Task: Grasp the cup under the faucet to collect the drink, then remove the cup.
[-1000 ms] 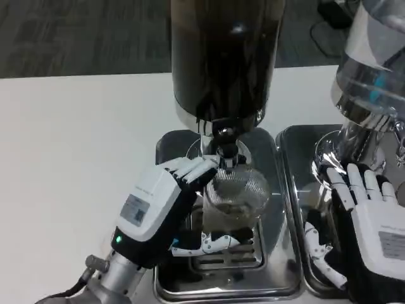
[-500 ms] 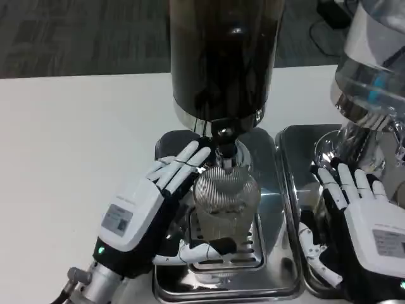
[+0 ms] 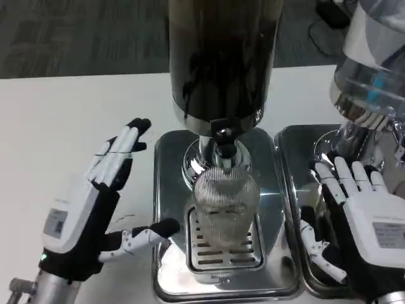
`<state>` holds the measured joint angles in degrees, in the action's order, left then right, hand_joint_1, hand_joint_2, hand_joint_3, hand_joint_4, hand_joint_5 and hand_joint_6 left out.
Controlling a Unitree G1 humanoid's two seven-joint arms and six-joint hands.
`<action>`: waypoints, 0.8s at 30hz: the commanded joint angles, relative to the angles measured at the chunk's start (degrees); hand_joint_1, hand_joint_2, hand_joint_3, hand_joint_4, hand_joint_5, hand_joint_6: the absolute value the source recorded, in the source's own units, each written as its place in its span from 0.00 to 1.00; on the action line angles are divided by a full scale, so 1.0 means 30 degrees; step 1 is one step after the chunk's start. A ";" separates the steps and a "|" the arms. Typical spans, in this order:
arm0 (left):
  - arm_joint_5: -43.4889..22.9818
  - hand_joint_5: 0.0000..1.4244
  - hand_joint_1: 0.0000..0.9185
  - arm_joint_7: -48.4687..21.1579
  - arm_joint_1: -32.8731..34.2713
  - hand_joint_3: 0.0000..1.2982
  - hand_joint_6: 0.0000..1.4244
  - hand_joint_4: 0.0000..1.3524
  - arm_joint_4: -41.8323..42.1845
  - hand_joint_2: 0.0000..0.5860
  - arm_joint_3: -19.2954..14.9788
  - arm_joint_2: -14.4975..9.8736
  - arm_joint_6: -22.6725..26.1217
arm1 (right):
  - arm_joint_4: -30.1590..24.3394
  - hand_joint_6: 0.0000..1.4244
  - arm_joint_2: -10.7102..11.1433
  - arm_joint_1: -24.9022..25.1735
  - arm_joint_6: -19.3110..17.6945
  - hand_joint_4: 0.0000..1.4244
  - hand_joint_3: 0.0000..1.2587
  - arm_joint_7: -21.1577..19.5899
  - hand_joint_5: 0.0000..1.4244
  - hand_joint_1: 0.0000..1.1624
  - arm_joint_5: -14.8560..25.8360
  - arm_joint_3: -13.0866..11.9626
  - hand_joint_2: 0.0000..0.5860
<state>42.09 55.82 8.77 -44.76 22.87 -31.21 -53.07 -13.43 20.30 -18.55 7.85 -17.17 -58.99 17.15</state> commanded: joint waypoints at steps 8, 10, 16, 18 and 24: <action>-0.3050 0.07 0.00 -0.6317 -0.2735 0.02 0.01 0.00 0.6429 0.29 -0.3006 -0.1097 -0.0103 | 0.0309 0.00 0.1831 0.0258 -0.1496 0.00 0.05 0.0385 0.00 0.20 0.0110 -0.0646 0.88; -0.4731 0.03 0.00 -0.8521 -0.2827 0.01 0.00 0.00 0.7766 0.30 -0.3505 -0.1220 0.0024 | 0.0248 0.00 0.2255 0.0057 -0.1781 0.00 0.02 0.0595 0.00 0.20 0.0281 -0.0902 0.88; -1.0112 0.03 0.00 -1.3683 -0.2767 0.03 0.00 0.00 0.9822 0.31 -0.4150 -0.1377 -0.1181 | -0.0054 0.00 0.2524 -0.0384 -0.1983 0.00 0.00 0.1065 0.00 0.19 0.0384 -0.1069 0.87; -1.1409 0.04 0.00 -1.4950 -0.2868 0.05 0.00 0.00 1.0631 0.32 -0.4411 -0.1261 -0.1296 | -0.0041 0.00 0.2444 -0.0389 -0.2026 0.00 0.00 0.0975 0.00 0.18 0.0334 -0.1075 0.87; -1.3538 0.06 0.00 -1.8217 -0.3269 0.07 0.02 0.00 1.2856 0.32 -0.5243 -0.1240 -0.0709 | 0.0095 0.00 0.2580 0.0081 -0.2034 0.00 0.00 0.1229 0.00 0.18 0.0465 -0.1411 0.87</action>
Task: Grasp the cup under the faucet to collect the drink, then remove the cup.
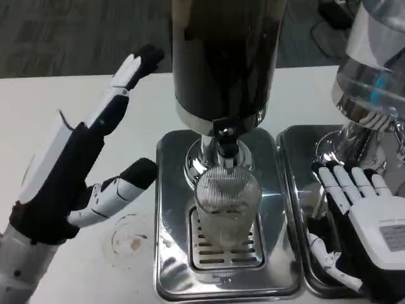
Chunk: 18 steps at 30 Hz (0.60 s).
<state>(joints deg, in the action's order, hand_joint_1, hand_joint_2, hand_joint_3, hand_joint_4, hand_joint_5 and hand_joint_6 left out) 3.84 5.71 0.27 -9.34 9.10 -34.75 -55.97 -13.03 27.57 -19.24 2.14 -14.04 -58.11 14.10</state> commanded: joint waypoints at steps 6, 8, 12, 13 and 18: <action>-0.1379 0.05 0.00 -0.2619 -0.1339 0.06 0.03 0.00 0.2235 0.30 -0.1959 0.0886 -0.0247 | 0.0052 0.00 0.0123 0.0503 -0.0280 0.00 0.00 0.0506 0.00 0.17 0.0214 -0.0309 0.87; -0.1429 0.05 0.00 -0.2986 -0.1493 0.06 0.03 0.00 0.2557 0.32 -0.2204 0.1188 -0.0302 | 0.0159 0.00 0.0056 0.0592 -0.0352 0.00 0.00 0.0573 0.00 0.17 0.0247 -0.0231 0.87; -0.2232 0.05 0.00 -0.4334 -0.1470 0.06 0.03 0.00 0.2716 0.32 -0.1885 0.1384 0.0352 | 0.0180 0.00 -0.0097 0.0552 -0.0259 0.00 0.00 0.0362 0.00 0.17 0.0178 -0.0259 0.87; -0.2640 0.05 0.00 -0.5018 -0.1338 0.06 0.03 0.00 0.2741 0.32 -0.1594 0.1206 0.0764 | 0.0210 0.00 -0.0187 0.0550 -0.0149 0.00 0.00 0.0369 0.00 0.17 0.0245 -0.0319 0.87; -0.4706 0.03 0.00 -0.8009 -0.0857 0.05 0.01 0.00 0.2642 0.33 -0.0681 0.1226 0.2286 | 0.0045 0.00 -0.0495 0.0474 0.0125 0.00 0.00 0.0322 0.00 0.17 0.0166 -0.0331 0.88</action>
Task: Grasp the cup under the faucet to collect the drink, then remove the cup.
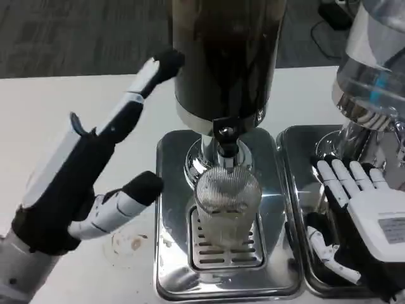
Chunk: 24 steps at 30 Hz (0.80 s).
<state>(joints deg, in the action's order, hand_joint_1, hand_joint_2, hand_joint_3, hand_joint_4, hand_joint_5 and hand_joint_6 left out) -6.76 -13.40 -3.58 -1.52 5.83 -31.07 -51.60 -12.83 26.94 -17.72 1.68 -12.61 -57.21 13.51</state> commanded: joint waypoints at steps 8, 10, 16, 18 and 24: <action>-0.2458 0.03 0.00 -0.4422 0.1368 0.05 0.01 0.00 -0.0243 0.33 0.0475 0.0705 0.2342 | -0.0076 0.00 -0.0917 -0.0096 0.0558 0.00 0.00 -0.0086 0.00 0.17 -0.0353 0.0127 0.89; -0.2765 0.03 0.00 -0.4874 0.1595 0.06 0.01 0.00 -0.0503 0.33 0.0466 0.1020 0.2572 | -0.0076 0.00 -0.1048 -0.0127 0.0631 0.00 0.00 -0.0086 0.00 0.17 -0.0396 0.0151 0.89; -0.3339 0.07 0.00 -0.6360 0.1944 0.09 0.05 0.00 -0.0776 0.33 0.0297 0.1584 0.3031 | -0.0015 0.00 -0.1344 -0.0139 0.0709 0.00 0.00 -0.0094 0.00 0.17 -0.0520 0.0194 0.89; -0.3467 0.09 0.00 -0.6763 0.1861 0.10 0.07 0.00 -0.0596 0.33 0.0248 0.1615 0.3230 | 0.0036 0.00 -0.1397 -0.0096 0.0701 0.00 0.00 -0.0074 0.00 0.17 -0.0515 0.0230 0.89; -0.3610 0.12 0.00 -0.7425 0.1593 0.13 0.11 0.00 -0.0222 0.33 -0.0011 0.1740 0.3647 | 0.0037 0.00 -0.1488 -0.0015 0.0553 0.00 0.00 -0.0056 0.00 0.17 -0.0295 0.0226 0.89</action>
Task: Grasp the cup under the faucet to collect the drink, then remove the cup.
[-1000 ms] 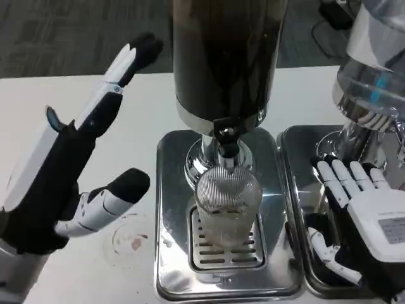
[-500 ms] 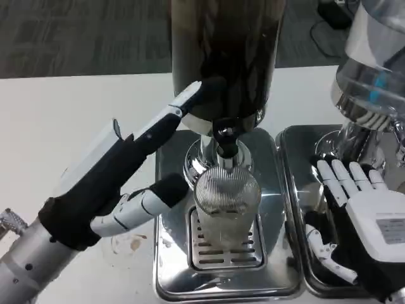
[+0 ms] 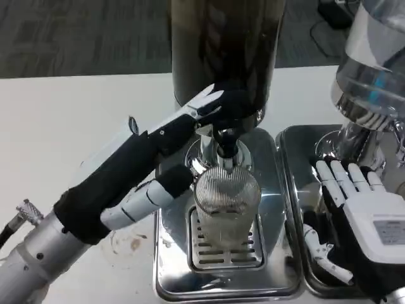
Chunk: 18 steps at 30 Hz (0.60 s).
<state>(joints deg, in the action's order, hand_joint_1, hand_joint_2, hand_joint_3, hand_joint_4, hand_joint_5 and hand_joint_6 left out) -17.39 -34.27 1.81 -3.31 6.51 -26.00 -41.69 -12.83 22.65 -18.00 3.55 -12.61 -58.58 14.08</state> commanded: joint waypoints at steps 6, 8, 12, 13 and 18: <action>0.0061 0.21 0.00 -0.0784 -0.0474 0.21 0.20 0.05 0.0847 0.34 -0.0539 0.0038 0.0755 | 0.0181 0.00 -0.0098 0.0160 -0.0055 0.00 0.00 -0.0029 0.00 0.17 0.0250 0.0097 0.89; 0.0046 0.21 0.00 -0.0986 -0.0484 0.22 0.20 0.06 0.0907 0.34 -0.0543 -0.0087 0.0962 | 0.0175 0.00 -0.0128 0.0126 -0.0010 0.00 0.00 -0.0052 0.00 0.17 0.0305 0.0070 0.89; -0.0093 0.22 0.00 -0.1682 -0.0310 0.23 0.20 0.07 0.0892 0.36 -0.0458 -0.0395 0.1404 | 0.0235 0.00 -0.0312 0.0148 0.0054 0.00 0.00 -0.0166 0.00 0.17 0.0265 0.0155 0.89; -0.0021 0.21 0.00 -0.1895 -0.0211 0.22 0.20 0.06 0.0839 0.37 -0.0456 -0.0553 0.1428 | 0.0295 0.00 -0.0377 0.0168 0.0048 0.00 0.00 -0.0204 0.00 0.17 0.0261 0.0177 0.89; 0.1279 0.18 0.00 -0.2543 0.0435 0.19 0.16 0.02 0.0510 0.43 -0.0805 -0.1622 0.0441 | 0.0719 0.00 -0.0672 0.0447 -0.0050 0.00 0.00 -0.0421 0.00 0.17 0.0270 0.0235 0.89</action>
<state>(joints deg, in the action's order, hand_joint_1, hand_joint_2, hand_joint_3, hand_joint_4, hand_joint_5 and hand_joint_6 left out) -16.97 -39.39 3.06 -0.94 3.74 -29.08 -39.05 -11.35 20.81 -17.28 3.54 -12.72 -58.10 14.68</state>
